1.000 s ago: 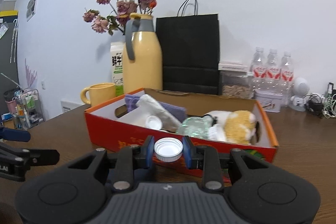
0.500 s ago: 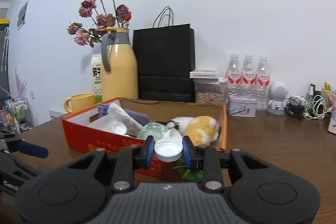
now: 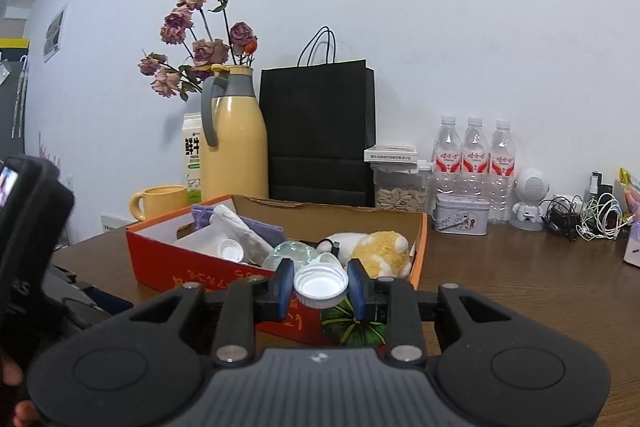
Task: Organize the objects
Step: 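Grasp the navy blue pouch with the left tool while the right tool holds the cap, then lower the pouch into the box with the left tool while the right tool drops the cap in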
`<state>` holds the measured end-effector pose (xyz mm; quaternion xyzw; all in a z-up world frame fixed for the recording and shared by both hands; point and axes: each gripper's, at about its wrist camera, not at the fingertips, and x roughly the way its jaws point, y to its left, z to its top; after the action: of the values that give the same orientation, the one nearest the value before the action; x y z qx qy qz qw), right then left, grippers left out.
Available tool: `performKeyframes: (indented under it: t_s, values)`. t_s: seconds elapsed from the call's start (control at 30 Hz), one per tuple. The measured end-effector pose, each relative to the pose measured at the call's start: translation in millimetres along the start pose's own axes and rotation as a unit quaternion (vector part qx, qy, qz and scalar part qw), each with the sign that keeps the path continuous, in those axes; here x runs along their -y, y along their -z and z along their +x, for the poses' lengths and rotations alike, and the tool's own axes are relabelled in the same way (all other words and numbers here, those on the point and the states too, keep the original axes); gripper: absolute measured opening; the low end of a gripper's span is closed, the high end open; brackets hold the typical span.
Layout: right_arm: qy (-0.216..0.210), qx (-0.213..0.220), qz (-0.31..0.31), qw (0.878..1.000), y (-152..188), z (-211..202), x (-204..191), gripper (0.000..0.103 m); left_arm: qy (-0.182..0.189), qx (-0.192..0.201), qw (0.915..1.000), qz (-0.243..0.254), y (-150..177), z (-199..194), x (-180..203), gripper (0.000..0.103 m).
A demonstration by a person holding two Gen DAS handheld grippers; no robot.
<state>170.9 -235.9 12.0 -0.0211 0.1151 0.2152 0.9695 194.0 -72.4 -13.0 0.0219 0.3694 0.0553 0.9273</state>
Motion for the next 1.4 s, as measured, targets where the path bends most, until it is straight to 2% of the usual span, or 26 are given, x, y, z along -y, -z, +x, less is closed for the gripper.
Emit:
performKeyframes:
  t_s: [0.5, 0.73, 0.83, 0.87, 0.9, 0.93, 1.4]
  values:
    - [-0.001, -0.006, -0.007, 1.0, 3, 1, -4, 0.028, -0.019, 0.016, 0.9997, -0.002, 2, 3, 1, 0.103]
    - [0.0, -0.01, -0.009, 1.0, 4, 2, -5, 0.028, -0.015, 0.018, 0.9997, 0.009, 5, 2, 0, 0.103]
    - [0.0, -0.011, -0.009, 1.0, 4, 3, -5, 0.028, -0.014, 0.024, 0.9996, 0.002, 6, -2, -4, 0.094]
    - [0.0, -0.012, -0.009, 1.0, 4, 3, -5, 0.028, -0.008, 0.026, 0.9996, -0.001, 6, -3, -5, 0.088]
    - [0.0, -0.012, -0.009, 1.0, 4, 4, -5, 0.028, 0.002, 0.03, 0.9995, -0.005, 6, -5, -6, 0.075]
    - [0.001, -0.013, -0.009, 1.0, 5, 4, -5, 0.028, 0.012, 0.03, 0.9994, -0.008, 7, -7, -7, 0.074]
    - [0.007, -0.024, -0.021, 0.999, 8, 9, -7, 0.028, 0.042, 0.068, 0.9966, -0.018, 5, -34, -15, 0.067]
